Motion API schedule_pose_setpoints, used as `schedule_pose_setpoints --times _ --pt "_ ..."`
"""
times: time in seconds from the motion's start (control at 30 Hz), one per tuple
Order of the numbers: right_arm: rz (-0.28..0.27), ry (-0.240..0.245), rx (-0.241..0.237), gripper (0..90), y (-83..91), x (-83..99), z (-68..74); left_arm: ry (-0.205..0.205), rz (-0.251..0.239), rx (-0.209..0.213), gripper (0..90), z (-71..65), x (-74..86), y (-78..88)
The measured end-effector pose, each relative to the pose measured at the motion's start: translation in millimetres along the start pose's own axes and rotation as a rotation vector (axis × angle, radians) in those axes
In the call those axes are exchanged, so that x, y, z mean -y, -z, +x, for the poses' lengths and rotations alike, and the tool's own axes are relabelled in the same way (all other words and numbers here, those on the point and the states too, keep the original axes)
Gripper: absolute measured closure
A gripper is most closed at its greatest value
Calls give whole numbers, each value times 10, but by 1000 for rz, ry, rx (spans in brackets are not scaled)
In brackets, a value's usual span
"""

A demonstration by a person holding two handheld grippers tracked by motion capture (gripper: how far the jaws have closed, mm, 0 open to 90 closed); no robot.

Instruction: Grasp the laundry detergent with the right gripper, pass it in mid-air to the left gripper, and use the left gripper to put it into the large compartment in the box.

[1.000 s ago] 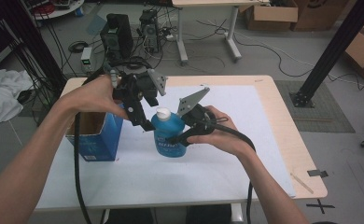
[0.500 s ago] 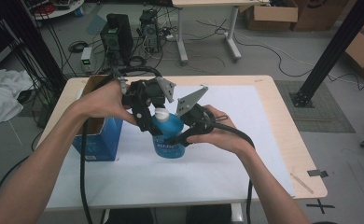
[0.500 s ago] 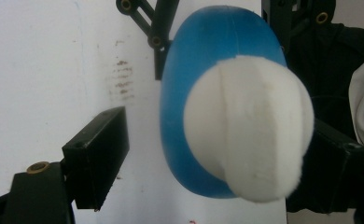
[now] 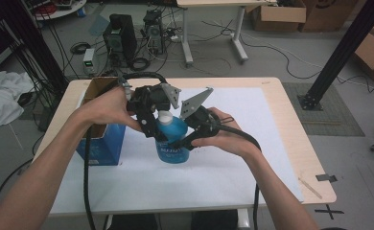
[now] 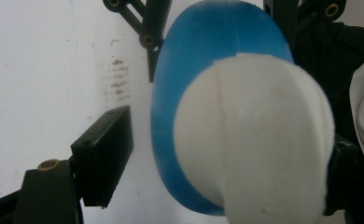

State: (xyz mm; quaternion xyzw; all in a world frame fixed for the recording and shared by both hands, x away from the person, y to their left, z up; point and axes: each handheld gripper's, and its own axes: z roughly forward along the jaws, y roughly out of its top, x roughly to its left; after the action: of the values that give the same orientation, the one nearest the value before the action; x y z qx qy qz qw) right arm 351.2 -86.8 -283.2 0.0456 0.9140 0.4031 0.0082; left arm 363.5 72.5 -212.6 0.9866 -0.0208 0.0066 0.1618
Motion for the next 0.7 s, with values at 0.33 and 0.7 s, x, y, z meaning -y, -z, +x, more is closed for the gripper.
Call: schedule_pose_setpoints --times 0.33,0.7 --pt "-5 -8 -3 454 -15 7 -17 -3 11 -6 232 -8 -12 -45" --pt "-12 -19 1 454 -14 30 -25 -1 8 2 258 -3 -33 -63"
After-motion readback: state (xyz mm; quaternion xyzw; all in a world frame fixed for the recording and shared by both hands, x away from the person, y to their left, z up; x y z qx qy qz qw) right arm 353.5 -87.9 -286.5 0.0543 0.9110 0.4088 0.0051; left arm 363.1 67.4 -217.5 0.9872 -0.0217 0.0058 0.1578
